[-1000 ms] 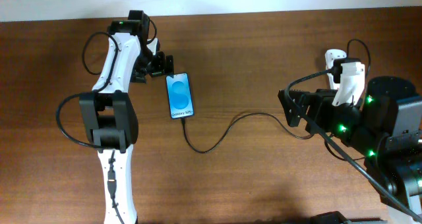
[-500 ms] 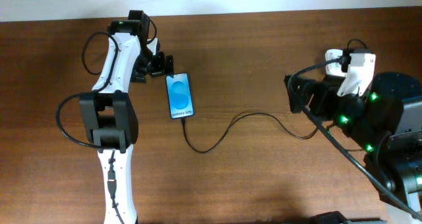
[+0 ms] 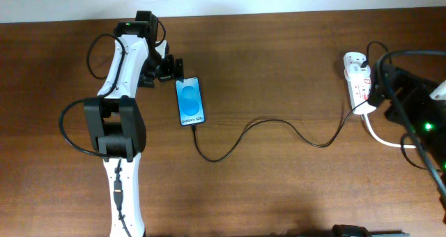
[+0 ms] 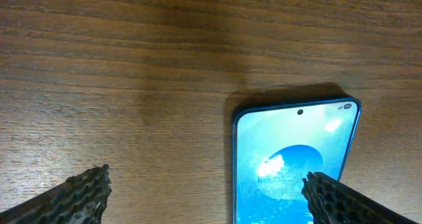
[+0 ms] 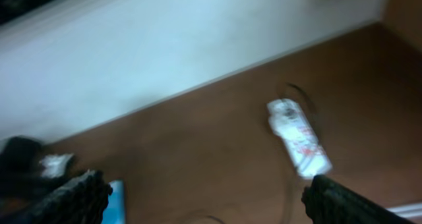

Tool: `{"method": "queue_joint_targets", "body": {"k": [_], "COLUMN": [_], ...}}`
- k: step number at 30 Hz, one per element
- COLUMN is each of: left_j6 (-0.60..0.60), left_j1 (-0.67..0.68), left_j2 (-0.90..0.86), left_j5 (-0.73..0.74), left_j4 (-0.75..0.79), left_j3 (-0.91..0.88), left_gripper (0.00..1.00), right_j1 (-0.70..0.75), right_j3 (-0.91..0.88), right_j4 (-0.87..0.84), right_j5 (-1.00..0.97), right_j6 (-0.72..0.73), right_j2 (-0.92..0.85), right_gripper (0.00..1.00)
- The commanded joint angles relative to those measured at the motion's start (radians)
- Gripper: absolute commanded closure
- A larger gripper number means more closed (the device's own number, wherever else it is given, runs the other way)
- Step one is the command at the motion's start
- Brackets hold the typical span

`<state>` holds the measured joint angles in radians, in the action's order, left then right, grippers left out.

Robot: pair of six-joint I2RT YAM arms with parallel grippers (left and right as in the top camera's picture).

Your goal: Plug charger to phone and switch on socket

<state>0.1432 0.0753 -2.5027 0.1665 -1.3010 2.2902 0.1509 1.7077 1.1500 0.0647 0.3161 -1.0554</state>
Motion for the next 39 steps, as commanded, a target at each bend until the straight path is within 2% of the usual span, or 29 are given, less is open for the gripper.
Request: {"method": "queue_joint_targets", "body": {"k": [1,13,20,25,33,39], "left_j6": [0.002,0.002,0.002,0.002,0.002,0.002], "left_j1": [-0.006,-0.006,-0.006,-0.006,-0.006,-0.006], "left_j2": [-0.016,-0.016,-0.016,-0.016,-0.016,-0.016], "left_j5": [-0.01,-0.01,-0.01,-0.01,-0.01,-0.01], "left_j4": [-0.002,-0.002,-0.002,-0.002,-0.002,-0.002], "left_j3": [0.015,0.016,0.015,0.016,0.015,0.016], "left_gripper": [0.01,0.01,0.01,0.01,0.01,0.01], "right_j1": [0.096,0.235,0.452,0.559,0.612,0.612], "right_j3": [0.008,0.008,0.015,0.015,0.015,0.015], "right_j4": [0.067,0.113,0.107,0.124,0.115,0.119], "right_j5": [-0.013,-0.005,0.175,0.196,0.222,0.315], "right_j6": [-0.034,-0.077,-0.16,-0.171,-0.218,-0.261], "right_j2": [-0.051,-0.188,-0.19,-0.193,-0.244,-0.321], "right_gripper": [0.02,0.02,0.02,0.02,0.02,0.02]}}
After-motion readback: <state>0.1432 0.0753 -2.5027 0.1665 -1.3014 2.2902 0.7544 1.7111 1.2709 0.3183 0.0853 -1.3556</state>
